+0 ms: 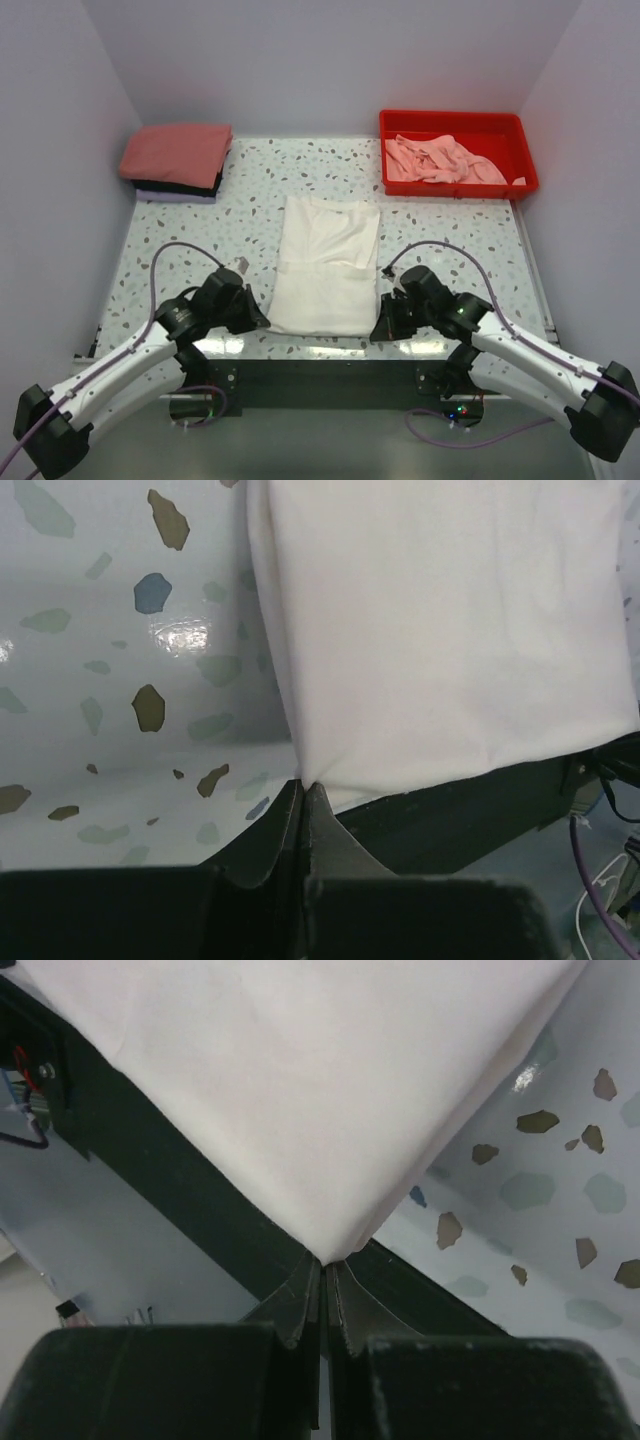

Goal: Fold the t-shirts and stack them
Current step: Fold the tshirt

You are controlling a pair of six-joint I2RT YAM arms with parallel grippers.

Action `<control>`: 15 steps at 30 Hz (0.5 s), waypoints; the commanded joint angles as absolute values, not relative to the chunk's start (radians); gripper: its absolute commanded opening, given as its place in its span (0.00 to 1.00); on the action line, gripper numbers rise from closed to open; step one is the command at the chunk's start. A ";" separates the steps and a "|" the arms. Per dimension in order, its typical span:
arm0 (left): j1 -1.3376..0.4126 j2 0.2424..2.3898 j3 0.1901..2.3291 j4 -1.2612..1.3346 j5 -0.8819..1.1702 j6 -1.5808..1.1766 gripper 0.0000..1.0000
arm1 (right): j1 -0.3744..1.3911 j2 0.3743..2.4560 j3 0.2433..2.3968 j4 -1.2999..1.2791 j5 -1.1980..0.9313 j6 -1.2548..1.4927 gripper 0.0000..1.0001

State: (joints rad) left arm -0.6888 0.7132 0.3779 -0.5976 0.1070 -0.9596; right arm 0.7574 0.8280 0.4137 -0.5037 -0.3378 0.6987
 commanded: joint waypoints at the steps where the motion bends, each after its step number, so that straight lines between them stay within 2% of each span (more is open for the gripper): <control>1: -0.693 0.632 0.488 -0.730 0.092 -0.980 0.00 | 0.784 0.757 0.530 -0.659 -0.293 0.729 0.00; 6: -0.693 0.586 0.682 -0.854 -0.032 -0.954 0.00 | 0.782 0.733 0.704 -0.813 -0.221 0.657 0.00; 15: -0.693 0.698 0.891 -0.793 -0.199 -0.887 0.00 | 0.779 0.847 0.988 -0.939 -0.057 0.532 0.00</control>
State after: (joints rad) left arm -0.6918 0.6571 0.8238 -0.8120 -0.0856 -0.9340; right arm 0.7799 0.8158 0.9062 -0.8474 -0.1417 0.6010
